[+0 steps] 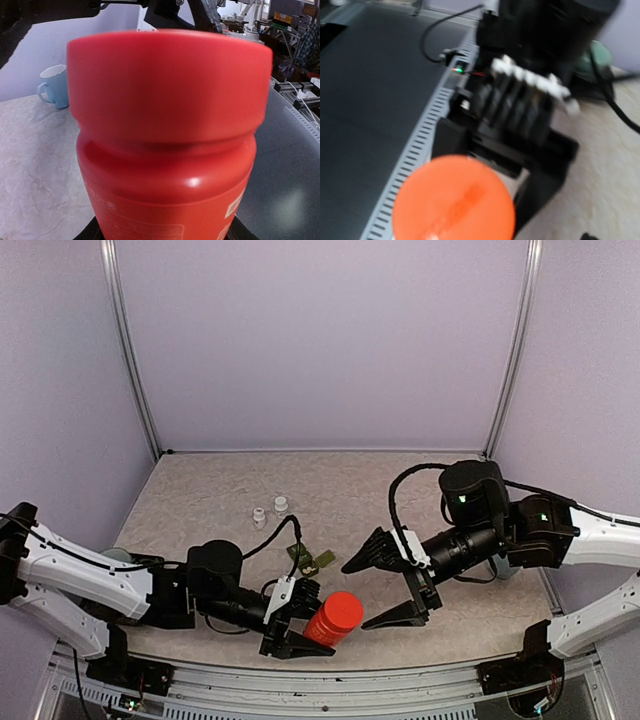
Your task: Sort the pills into containers
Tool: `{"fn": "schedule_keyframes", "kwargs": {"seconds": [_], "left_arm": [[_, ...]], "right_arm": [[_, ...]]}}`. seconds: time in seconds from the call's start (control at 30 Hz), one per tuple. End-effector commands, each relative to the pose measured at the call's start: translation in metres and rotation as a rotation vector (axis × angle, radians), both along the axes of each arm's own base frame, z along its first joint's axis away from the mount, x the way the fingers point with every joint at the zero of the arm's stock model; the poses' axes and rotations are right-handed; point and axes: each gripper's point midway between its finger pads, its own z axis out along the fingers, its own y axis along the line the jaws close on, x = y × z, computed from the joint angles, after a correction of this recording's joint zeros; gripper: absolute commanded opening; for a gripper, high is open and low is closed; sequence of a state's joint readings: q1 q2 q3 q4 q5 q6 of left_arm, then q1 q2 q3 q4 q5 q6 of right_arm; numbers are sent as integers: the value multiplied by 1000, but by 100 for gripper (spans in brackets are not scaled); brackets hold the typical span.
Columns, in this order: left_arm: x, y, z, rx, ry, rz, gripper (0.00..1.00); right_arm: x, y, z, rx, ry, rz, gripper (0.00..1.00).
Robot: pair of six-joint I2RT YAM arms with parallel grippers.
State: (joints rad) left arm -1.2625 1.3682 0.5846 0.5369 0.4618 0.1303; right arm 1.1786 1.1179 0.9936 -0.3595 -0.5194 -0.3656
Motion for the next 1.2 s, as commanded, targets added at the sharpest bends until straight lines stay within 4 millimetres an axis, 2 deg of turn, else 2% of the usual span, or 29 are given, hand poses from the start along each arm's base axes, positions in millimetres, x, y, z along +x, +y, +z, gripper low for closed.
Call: {"fn": "schedule_keyframes", "kwargs": {"seconds": [0.0,0.13,0.37,0.7,1.17], "left_arm": [[-15,-5,11,-21,42,-112,38],[-16,-6,10,-19,51,-126,38],[-14,-6,12,-29,72,-132,38],[-13,-7,13,-38,80,-129,38],[-12,-4,16,-50,82,-122,38]], "right_arm": [[-21,9,21,80,-31,146,85],[-28,11,24,103,-28,192,84],[-39,14,13,86,-15,238,82],[-31,21,4,84,-49,173,76],[-36,21,-8,62,-38,191,72]]}}
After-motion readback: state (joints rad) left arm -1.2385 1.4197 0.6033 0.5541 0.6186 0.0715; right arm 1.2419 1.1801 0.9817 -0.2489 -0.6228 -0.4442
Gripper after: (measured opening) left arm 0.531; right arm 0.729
